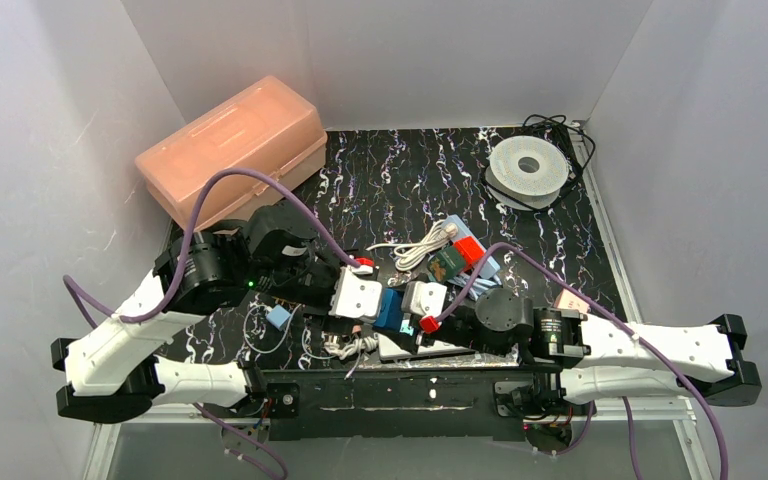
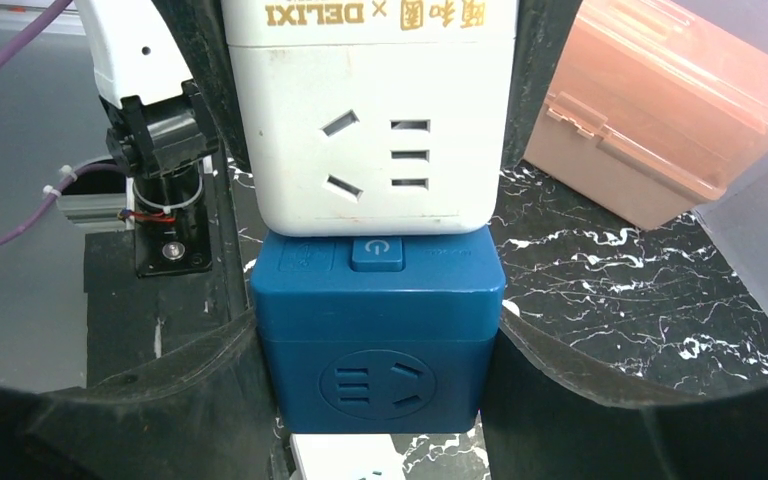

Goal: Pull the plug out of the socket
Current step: Remove the plug from the socket.

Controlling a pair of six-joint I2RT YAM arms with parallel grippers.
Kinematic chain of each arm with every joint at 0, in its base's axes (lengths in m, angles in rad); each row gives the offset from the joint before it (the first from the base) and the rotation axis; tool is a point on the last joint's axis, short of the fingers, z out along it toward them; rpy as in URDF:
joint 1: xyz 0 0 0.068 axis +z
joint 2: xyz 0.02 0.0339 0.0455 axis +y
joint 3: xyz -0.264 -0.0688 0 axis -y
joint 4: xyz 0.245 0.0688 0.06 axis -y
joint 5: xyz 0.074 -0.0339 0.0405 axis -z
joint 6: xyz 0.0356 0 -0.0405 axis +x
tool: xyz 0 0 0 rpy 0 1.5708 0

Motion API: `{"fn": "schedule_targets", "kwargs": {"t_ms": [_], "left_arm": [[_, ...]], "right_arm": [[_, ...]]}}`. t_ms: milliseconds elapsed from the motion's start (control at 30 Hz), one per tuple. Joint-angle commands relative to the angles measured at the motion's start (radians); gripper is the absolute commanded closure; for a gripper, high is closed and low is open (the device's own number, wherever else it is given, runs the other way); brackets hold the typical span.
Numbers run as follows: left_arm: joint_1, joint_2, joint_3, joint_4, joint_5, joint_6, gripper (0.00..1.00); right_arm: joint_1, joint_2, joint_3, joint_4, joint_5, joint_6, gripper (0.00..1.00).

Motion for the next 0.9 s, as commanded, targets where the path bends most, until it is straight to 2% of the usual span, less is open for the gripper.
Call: {"fn": "schedule_targets", "kwargs": {"t_ms": [0, 167, 833, 867], "left_arm": [[0.01, -0.157, 0.024, 0.069, 0.006, 0.003, 1.0], [0.01, -0.153, 0.027, 0.089, 0.003, 0.009, 1.0], [0.01, -0.159, -0.005, 0.104, 0.023, 0.01, 1.0], [0.01, -0.155, 0.0, 0.104, 0.027, 0.009, 1.0]], "right_arm": [[-0.015, -0.002, 0.0, -0.327, 0.139, 0.023, 0.99], [-0.015, 0.017, 0.084, -0.248, 0.102, 0.014, 0.99], [-0.013, 0.127, 0.191, 0.047, -0.027, -0.08, 0.99], [-0.013, 0.129, 0.186, 0.066, -0.028, -0.077, 0.23]]}}
